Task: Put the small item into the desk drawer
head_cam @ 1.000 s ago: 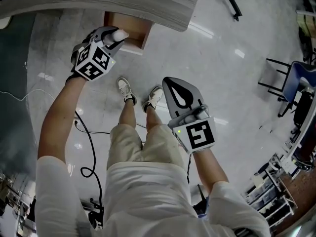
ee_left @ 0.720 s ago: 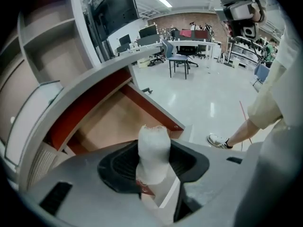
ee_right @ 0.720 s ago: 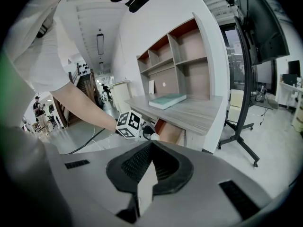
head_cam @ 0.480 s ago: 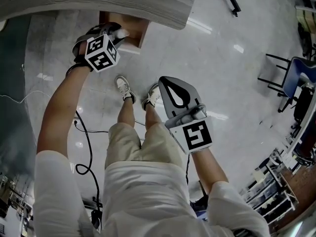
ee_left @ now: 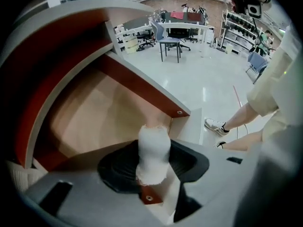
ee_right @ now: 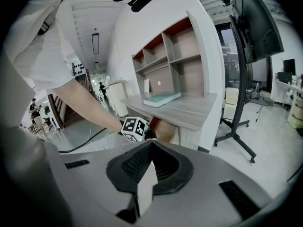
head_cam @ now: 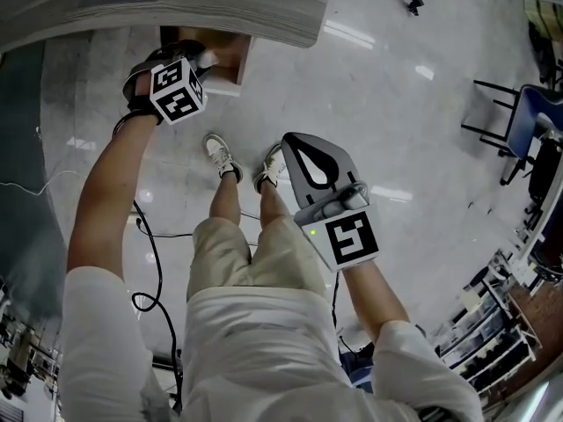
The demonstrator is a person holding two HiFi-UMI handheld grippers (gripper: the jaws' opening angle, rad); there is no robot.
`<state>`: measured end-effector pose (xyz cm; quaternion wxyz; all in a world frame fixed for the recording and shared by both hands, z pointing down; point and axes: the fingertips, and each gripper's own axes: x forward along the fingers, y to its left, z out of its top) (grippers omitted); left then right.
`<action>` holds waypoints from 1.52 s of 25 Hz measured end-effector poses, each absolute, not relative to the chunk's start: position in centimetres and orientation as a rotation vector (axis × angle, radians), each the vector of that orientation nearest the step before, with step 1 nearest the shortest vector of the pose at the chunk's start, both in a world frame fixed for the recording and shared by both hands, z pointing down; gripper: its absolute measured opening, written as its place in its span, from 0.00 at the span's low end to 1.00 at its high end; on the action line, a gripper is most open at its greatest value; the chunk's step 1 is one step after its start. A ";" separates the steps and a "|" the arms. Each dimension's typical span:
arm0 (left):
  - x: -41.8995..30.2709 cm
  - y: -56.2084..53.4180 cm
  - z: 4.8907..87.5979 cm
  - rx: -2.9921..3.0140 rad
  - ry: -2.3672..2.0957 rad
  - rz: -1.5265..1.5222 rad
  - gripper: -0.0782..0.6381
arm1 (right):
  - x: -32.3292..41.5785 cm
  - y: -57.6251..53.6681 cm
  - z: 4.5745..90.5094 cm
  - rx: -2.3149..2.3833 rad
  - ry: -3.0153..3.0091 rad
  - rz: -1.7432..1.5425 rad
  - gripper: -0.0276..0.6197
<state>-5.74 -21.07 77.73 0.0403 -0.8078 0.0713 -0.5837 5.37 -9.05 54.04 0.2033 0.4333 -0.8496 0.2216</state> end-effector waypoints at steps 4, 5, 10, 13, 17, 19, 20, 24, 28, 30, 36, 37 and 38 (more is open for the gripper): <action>-5.5 -21.1 78.8 -2.452 0.180 -1.827 0.36 | 5.8 -9.4 54.4 1.220 -2.363 0.623 0.04; -5.4 -21.0 79.1 -2.438 0.161 -1.832 0.36 | 5.9 -9.5 54.5 1.222 -2.361 0.626 0.04; -5.2 -20.6 79.6 -2.417 0.111 -1.846 0.36 | 6.4 -9.7 54.7 1.233 -2.351 0.630 0.04; -5.2 -20.4 80.0 -2.432 0.118 -1.867 0.36 | 6.5 -9.7 54.8 1.240 -2.345 0.634 0.04; -5.0 -20.2 80.9 -2.433 0.105 -1.890 0.36 | 6.8 -9.8 55.4 1.244 -2.336 0.639 0.04; -5.0 -20.3 81.0 -2.426 0.097 -1.900 0.36 | 6.9 -9.9 55.3 1.246 -2.335 0.642 0.04; -5.0 -20.3 81.1 -2.422 0.095 -1.905 0.36 | 7.0 -9.9 55.3 1.247 -2.334 0.643 0.04; -4.9 -20.0 81.3 -2.417 0.062 -1.921 0.36 | 7.1 -9.8 55.5 1.250 -2.326 0.645 0.04; -4.9 -19.9 81.2 -2.418 0.054 -1.934 0.36 | 7.1 -9.8 55.4 1.249 -2.322 0.648 0.04; -4.8 -19.9 81.3 -2.420 0.046 -1.941 0.36 | 7.1 -9.7 55.5 1.250 -2.320 0.653 0.04; -4.4 -19.4 81.1 -2.445 0.001 -1.965 0.36 | 7.1 -9.2 55.4 1.260 -2.318 0.671 0.04; -4.4 -19.2 81.0 -2.451 -0.003 -1.967 0.36 | 7.1 -9.1 55.3 1.264 -2.317 0.678 0.04; -4.3 -19.1 81.0 -2.451 -0.006 -1.968 0.36 | 7.2 -9.0 55.3 1.269 -2.317 0.688 0.04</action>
